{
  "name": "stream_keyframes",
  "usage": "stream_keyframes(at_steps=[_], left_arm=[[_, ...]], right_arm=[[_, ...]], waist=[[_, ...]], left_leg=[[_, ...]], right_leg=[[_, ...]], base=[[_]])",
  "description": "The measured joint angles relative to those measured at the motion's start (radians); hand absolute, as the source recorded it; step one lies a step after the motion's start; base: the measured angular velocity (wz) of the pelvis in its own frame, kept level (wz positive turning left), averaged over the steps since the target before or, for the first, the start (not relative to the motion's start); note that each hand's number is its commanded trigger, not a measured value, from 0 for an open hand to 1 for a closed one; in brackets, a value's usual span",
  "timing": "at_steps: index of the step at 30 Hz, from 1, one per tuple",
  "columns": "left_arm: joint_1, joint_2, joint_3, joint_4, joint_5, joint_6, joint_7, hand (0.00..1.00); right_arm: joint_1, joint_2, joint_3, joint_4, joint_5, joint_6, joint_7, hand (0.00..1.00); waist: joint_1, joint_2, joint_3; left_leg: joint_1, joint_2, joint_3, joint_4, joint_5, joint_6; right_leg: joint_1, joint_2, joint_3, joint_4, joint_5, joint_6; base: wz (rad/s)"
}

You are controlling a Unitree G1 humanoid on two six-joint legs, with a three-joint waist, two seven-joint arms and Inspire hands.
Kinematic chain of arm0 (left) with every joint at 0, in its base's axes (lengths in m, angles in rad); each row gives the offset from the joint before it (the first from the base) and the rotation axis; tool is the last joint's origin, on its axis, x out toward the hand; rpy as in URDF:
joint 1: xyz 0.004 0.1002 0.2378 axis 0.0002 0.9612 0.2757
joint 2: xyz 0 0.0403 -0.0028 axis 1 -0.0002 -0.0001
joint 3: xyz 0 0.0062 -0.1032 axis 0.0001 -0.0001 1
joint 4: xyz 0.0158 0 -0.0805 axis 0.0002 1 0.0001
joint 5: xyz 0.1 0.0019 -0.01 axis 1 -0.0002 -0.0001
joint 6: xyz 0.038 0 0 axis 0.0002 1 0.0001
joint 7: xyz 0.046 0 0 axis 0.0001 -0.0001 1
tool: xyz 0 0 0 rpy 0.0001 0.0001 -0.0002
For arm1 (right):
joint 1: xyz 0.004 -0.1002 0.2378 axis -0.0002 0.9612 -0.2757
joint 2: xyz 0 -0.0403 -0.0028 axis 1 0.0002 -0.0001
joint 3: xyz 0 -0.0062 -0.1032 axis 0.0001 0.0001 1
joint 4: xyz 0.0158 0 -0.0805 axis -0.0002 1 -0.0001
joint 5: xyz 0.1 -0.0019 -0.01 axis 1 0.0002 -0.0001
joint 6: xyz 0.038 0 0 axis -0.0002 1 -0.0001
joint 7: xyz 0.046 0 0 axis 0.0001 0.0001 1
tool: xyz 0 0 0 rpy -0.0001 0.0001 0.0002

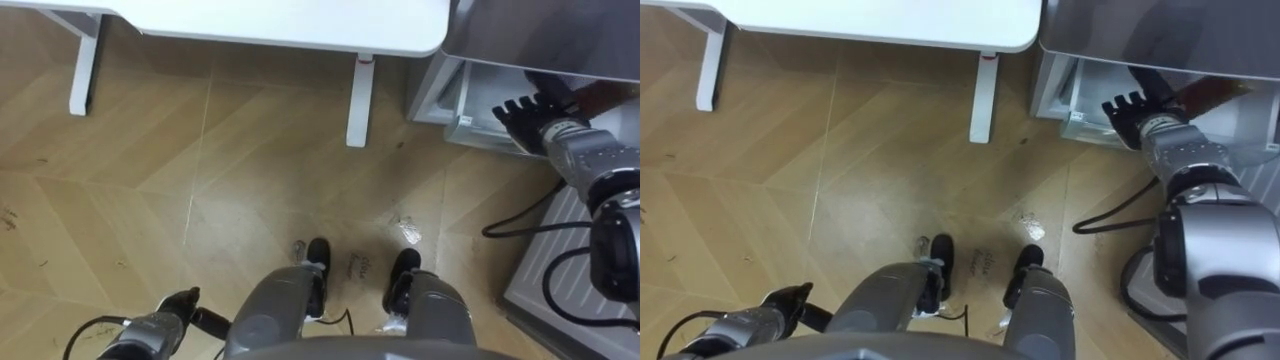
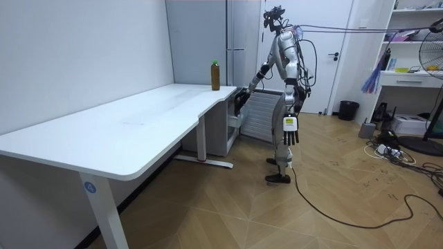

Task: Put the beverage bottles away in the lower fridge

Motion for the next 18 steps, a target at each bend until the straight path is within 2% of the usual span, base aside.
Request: stream_keyframes(at_steps=[18], left_arm=[[-0.006, 0.001, -0.023, 0.000, -0.002, 0.000, -0.002, 0.00]], right_arm=[[-0.004, -0.005, -0.001, 0.004, -0.036, 0.000, -0.002, 0.00]], waist=[[-0.007, 0.001, -0.0002]], left_leg=[[0.007, -0.001, 0.004, 0.002, 0.004, 0.002]], right_leg=[[0.003, -0.002, 0.005, 0.011, 0.000, -0.001]], base=[[0.00]])
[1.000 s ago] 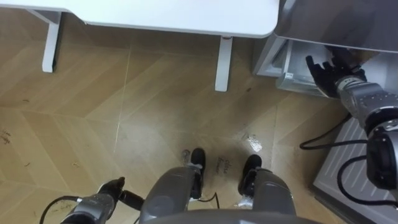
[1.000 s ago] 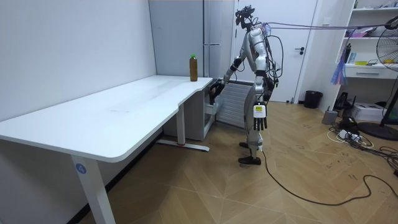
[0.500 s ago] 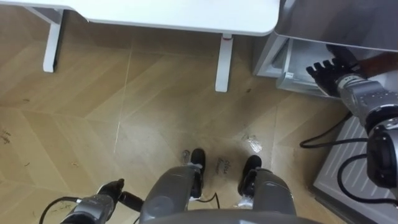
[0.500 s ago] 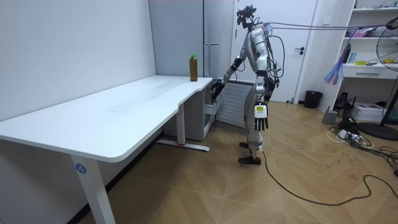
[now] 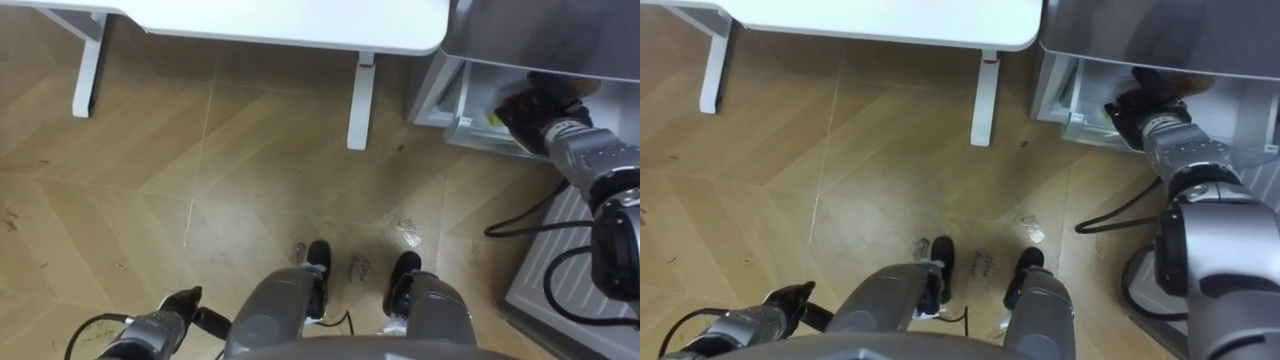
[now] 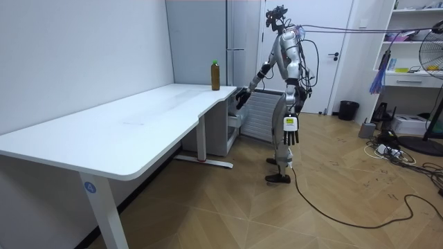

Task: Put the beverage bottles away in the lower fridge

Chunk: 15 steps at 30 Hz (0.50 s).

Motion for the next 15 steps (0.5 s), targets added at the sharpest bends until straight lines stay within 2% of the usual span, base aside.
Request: stream_keyframes(at_steps=[10, 13, 15], left_arm=[[-0.001, 0.000, -0.005, -0.001, 0.002, 0.000, -0.018, 0.00], [-0.002, 0.002, 0.009, -0.002, 0.007, -0.004, -0.019, 0.00], [-0.004, 0.002, 0.013, -0.003, 0.010, -0.020, -0.018, 0.00]], right_arm=[[0.002, -0.001, 0.000, 0.001, -0.033, 0.000, 0.003, 0.00], [0.012, -0.001, 0.000, 0.003, -0.084, -0.001, 0.013, 0.00], [0.029, -0.001, -0.001, 0.003, -0.112, -0.010, 0.024, 0.00]], waist=[[-0.006, -0.001, 0.0005], [-0.025, -0.001, 0.0005], [-0.034, -0.002, 0.0005]], left_leg=[[0.000, 0.001, -0.001, 0.008, 0.000, 0.000], [0.011, 0.005, -0.002, 0.010, 0.000, 0.000], [0.031, 0.009, -0.002, 0.002, 0.000, 0.000]], right_leg=[[0.005, 0.001, -0.001, 0.000, 0.000, 0.000], [0.030, 0.006, -0.010, -0.021, 0.001, 0.002], [0.053, 0.014, -0.009, -0.037, 0.005, 0.004]], base=[[0.00], [0.07], [0.00]])
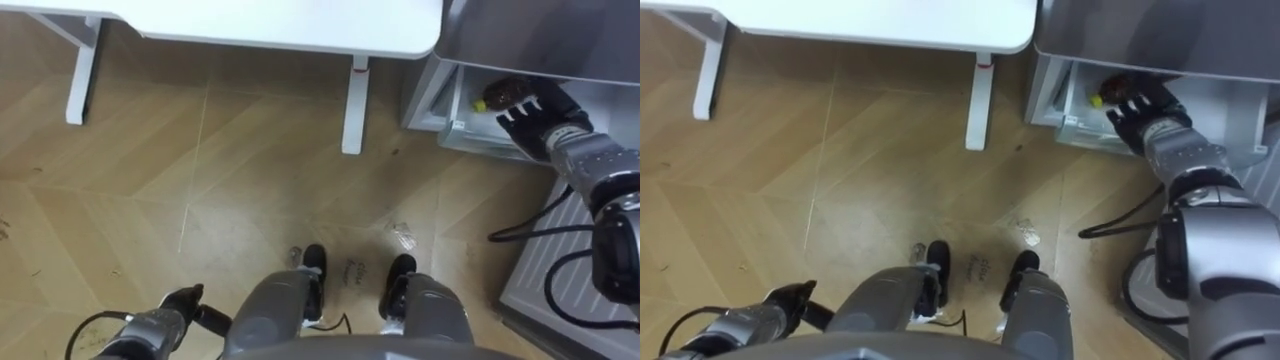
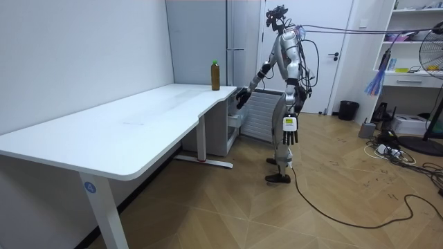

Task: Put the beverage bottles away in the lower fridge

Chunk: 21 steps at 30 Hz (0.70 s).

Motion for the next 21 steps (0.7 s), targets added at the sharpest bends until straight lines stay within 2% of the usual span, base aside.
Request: stream_keyframes(at_steps=[7, 11, 14, 18, 21], left_arm=[[-0.007, -0.001, 0.056, 0.000, -0.003, -0.051, 0.003, 0.00], [0.017, -0.002, 0.101, 0.002, -0.029, -0.079, 0.007, 0.00], [0.036, -0.002, 0.112, 0.001, -0.024, -0.090, 0.006, 0.00], [0.057, -0.001, 0.140, 0.001, -0.027, -0.100, 0.003, 0.00], [0.078, 0.000, 0.160, 0.000, -0.017, -0.101, 0.003, 0.00]], right_arm=[[0.080, 0.000, 0.001, -0.001, -0.114, -0.034, 0.062, 0.00], [0.204, 0.007, 0.032, -0.001, -0.154, -0.046, 0.099, 0.00], [0.271, 0.008, 0.041, -0.002, -0.256, -0.045, 0.107, 0.00], [0.338, 0.032, 0.042, -0.002, -0.361, -0.051, 0.106, 0.00], [0.379, 0.047, 0.040, -0.002, -0.404, -0.051, 0.100, 0.00]], waist=[[-0.014, -0.003, -0.0031], [-0.014, -0.012, -0.0306], [-0.017, -0.019, -0.0400], [-0.025, -0.032, -0.0433], [-0.041, -0.034, -0.0422]], left_leg=[[0.069, 0.017, 0.002, -0.019, -0.005, -0.007], [0.142, 0.025, 0.002, -0.066, -0.004, -0.012], [0.188, 0.028, 0.001, -0.084, -0.006, -0.016], [0.224, 0.031, -0.001, -0.091, -0.009, -0.020], [0.253, 0.030, -0.006, -0.103, -0.010, -0.020]], right_leg=[[0.082, 0.027, 0.001, -0.055, 0.016, -0.003], [0.158, 0.045, -0.005, -0.105, 0.026, -0.003], [0.209, 0.053, -0.006, -0.136, 0.029, 0.000], [0.256, 0.057, -0.018, -0.160, 0.030, 0.000], [0.290, 0.058, -0.026, -0.172, 0.029, 0.004]], base=[[-0.06], [-0.03], [-0.01], [0.04], [0.09]])
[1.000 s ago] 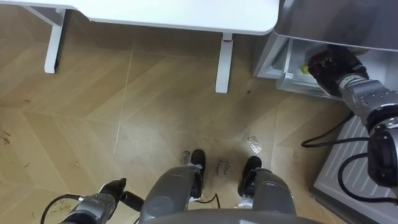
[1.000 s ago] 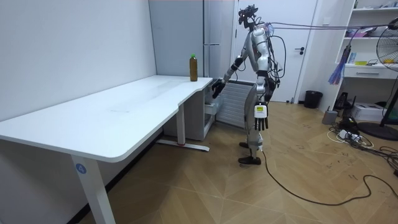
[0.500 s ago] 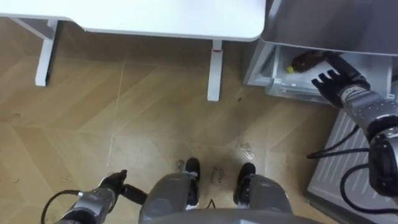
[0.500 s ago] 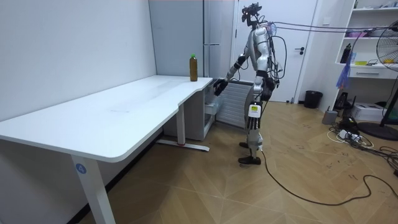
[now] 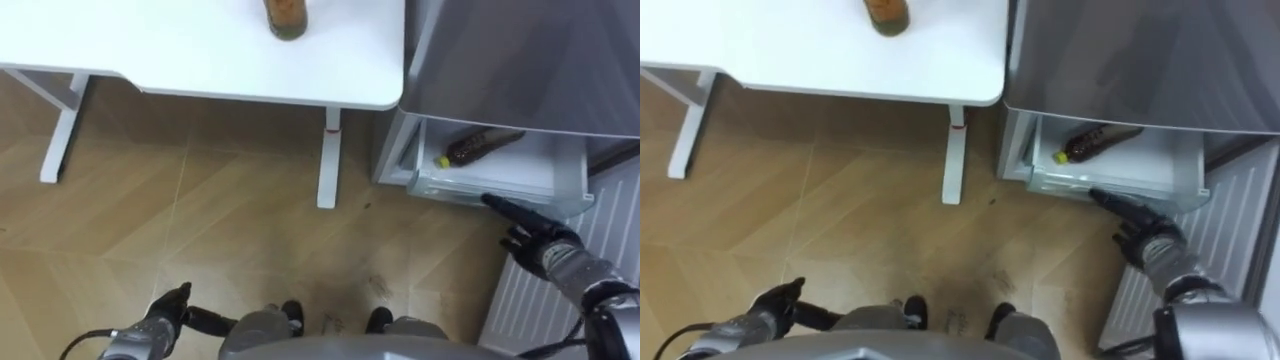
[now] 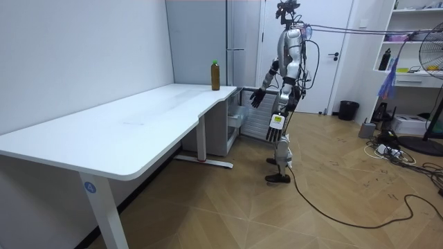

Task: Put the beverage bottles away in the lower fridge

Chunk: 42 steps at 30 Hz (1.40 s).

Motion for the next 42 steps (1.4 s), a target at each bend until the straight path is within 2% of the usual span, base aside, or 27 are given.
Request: stream_keyframes(at_steps=[4, 8, 12, 17, 22, 24, 26, 29, 32, 34, 36, 40, 42], left_arm=[[0.042, 0.002, 0.035, -0.005, 0.007, -0.010, 0.003, 0.00], [0.081, -0.002, 0.073, -0.010, 0.028, -0.015, 0.025, 0.00], [0.106, -0.008, 0.074, -0.009, 0.048, -0.017, 0.058, 0.00], [0.110, -0.027, 0.080, -0.024, 0.049, -0.014, 0.069, 0.00], [0.111, -0.041, 0.104, -0.030, 0.048, -0.014, 0.102, 0.00], [0.108, -0.048, 0.137, -0.026, 0.047, -0.016, 0.112, 0.00], [0.107, -0.053, 0.149, -0.018, 0.044, -0.017, 0.122, 0.00], [0.102, -0.063, 0.149, -0.016, 0.024, -0.016, 0.133, 0.00], [0.108, -0.063, 0.153, -0.016, -0.055, -0.016, 0.152, 0.00], [0.124, -0.069, 0.182, -0.017, -0.121, -0.015, 0.169, 0.00], [0.137, -0.076, 0.227, -0.016, -0.210, -0.013, 0.195, 0.00], [0.148, -0.079, 0.275, -0.016, -0.295, -0.012, 0.214, 0.00], [0.150, -0.079, 0.329, -0.017, -0.381, -0.010, 0.239, 0.00]], right_arm=[[0.049, 0.014, -0.001, -0.002, -0.062, -0.005, -0.003, 0.00], [0.135, 0.062, -0.001, -0.025, -0.131, -0.019, -0.003, 0.00], [0.192, 0.106, 0.028, -0.027, -0.212, -0.032, -0.021, 0.00], [0.241, 0.116, 0.072, -0.043, -0.333, -0.037, -0.026, 0.00], [0.301, 0.129, 0.077, -0.045, -0.440, -0.051, -0.036, 0.00], [0.317, 0.144, 0.077, -0.043, -0.490, -0.051, -0.036, 0.00], [0.329, 0.156, 0.077, -0.033, -0.510, -0.051, -0.035, 0.00], [0.335, 0.158, 0.077, -0.008, -0.504, -0.050, -0.038, 0.00], [0.344, 0.158, 0.077, -0.008, -0.497, -0.048, -0.041, 0.00], [0.357, 0.158, 0.076, -0.008, -0.497, -0.046, -0.047, 0.00], [0.371, 0.158, 0.075, -0.009, -0.500, -0.027, -0.050, 0.00], [0.377, 0.158, 0.057, -0.009, -0.531, -0.014, -0.065, 0.00], [0.379, 0.155, 0.033, -0.009, -0.545, -0.006, -0.068, 0.00]], waist=[[-0.008, -0.009, 0.0055], [-0.021, -0.018, 0.0043], [-0.022, -0.015, 0.0058], [-0.027, -0.011, 0.0033], [-0.027, -0.018, -0.0043], [-0.026, -0.023, -0.0027], [-0.026, -0.024, 0.0015], [-0.026, -0.020, 0.0031], [-0.027, -0.021, 0.0033], [-0.027, -0.021, 0.0037], [-0.027, -0.019, 0.0041], [-0.026, -0.014, 0.0014], [-0.025, -0.012, 0.0012]], left_leg=[[0.043, 0.000, -0.001, -0.010, -0.007, -0.003], [0.073, 0.006, -0.005, -0.008, -0.025, -0.007], [0.115, 0.015, 0.006, -0.012, -0.037, -0.013], [0.157, 0.020, 0.009, -0.027, -0.049, -0.018], [0.180, 0.020, 0.010, -0.042, -0.050, -0.019], [0.181, 0.020, 0.013, -0.042, -0.050, -0.019], [0.192, 0.020, 0.016, -0.043, -0.050, -0.020], [0.202, 0.021, 0.019, -0.044, -0.060, -0.019], [0.204, 0.021, 0.020, -0.043, -0.060, -0.019], [0.213, 0.021, 0.019, -0.043, -0.060, -0.019], [0.231, 0.021, 0.018, -0.044, -0.064, -0.020], [0.233, 0.021, 0.020, -0.043, -0.069, -0.020], [0.243, 0.021, 0.021, -0.044, -0.069, -0.020]], right_leg=[[0.041, 0.001, -0.002, -0.005, -0.008, 0.004], [0.083, 0.012, -0.002, -0.029, -0.009, 0.004], [0.129, 0.024, 0.004, -0.055, -0.009, 0.004], [0.164, 0.035, 0.013, -0.079, -0.011, 0.004], [0.184, 0.037, 0.022, -0.088, -0.013, 0.005], [0.189, 0.037, 0.025, -0.088, -0.013, 0.005], [0.197, 0.037, 0.026, -0.089, -0.014, 0.005], [0.199, 0.038, 0.028, -0.090, -0.015, 0.008], [0.202, 0.038, 0.032, -0.088, -0.015, 0.008], [0.212, 0.038, 0.030, -0.089, -0.015, 0.008], [0.230, 0.038, 0.028, -0.090, -0.020, 0.009], [0.233, 0.039, 0.034, -0.087, -0.025, 0.011], [0.237, 0.040, 0.035, -0.088, -0.025, 0.010]], base=[[0.00], [0.00], [-0.09], [-0.04], [-0.02], [-0.05], [-0.05], [-0.05], [-0.01], [0.00], [0.00], [-0.02], [0.00]])
